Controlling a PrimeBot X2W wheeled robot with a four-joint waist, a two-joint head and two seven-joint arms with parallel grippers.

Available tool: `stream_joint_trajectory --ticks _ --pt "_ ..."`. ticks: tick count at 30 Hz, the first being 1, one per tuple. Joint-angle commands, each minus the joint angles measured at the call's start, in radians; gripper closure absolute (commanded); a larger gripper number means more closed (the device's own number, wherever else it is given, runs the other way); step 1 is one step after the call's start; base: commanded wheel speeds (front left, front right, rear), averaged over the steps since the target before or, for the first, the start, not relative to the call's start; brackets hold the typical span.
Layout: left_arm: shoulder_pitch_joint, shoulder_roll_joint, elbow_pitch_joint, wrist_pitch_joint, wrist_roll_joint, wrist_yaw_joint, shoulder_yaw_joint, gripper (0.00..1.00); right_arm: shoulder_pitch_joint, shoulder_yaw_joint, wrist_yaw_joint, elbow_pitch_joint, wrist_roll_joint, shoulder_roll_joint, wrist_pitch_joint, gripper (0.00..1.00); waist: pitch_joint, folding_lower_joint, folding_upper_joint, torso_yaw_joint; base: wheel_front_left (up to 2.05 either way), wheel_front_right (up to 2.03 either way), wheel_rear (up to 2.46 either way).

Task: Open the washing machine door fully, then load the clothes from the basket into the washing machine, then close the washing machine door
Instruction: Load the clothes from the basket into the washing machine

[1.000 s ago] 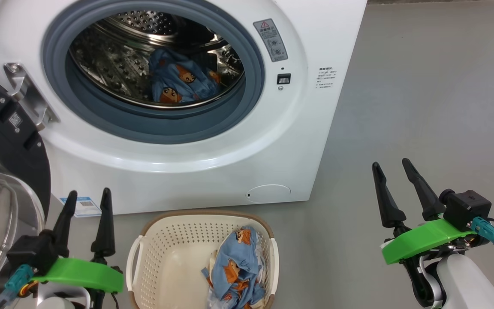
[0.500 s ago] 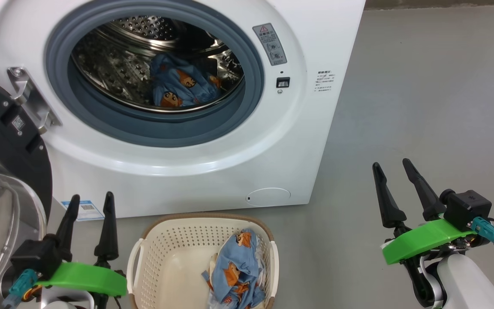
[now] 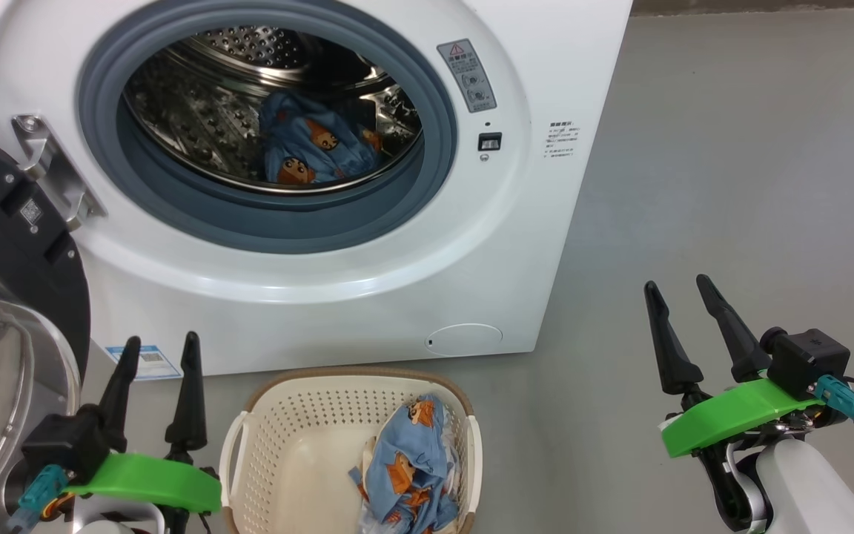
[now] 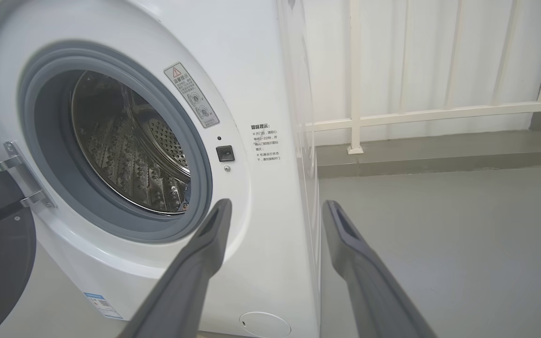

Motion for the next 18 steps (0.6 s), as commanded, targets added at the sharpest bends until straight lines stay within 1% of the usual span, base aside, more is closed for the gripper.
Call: stream_joint_trajectory --ticks 1,11,18 --pt "-0.018 0.020 -0.028 -0.006 0.010 0.005 0.030 0.00 -0.006 0.019 0.007 -0.020 0.000 -0.009 -0.008 0.00 0.001 0.0000 0.0000 0.000 0.00 0.00 0.00" --pt "-0.027 0.018 -0.013 -0.002 0.008 0.000 0.007 0.00 -0.011 0.017 0.007 -0.028 -0.004 -0.005 -0.008 0.00 0.025 0.0000 0.0000 -0.004 0.00 0.00 0.00" --pt "-0.048 0.015 0.025 0.021 -0.001 -0.015 -0.022 0.00 -0.018 0.010 0.007 -0.024 -0.009 0.002 -0.008 0.00 0.072 0.0000 0.0000 -0.015 0.00 0.00 0.00"
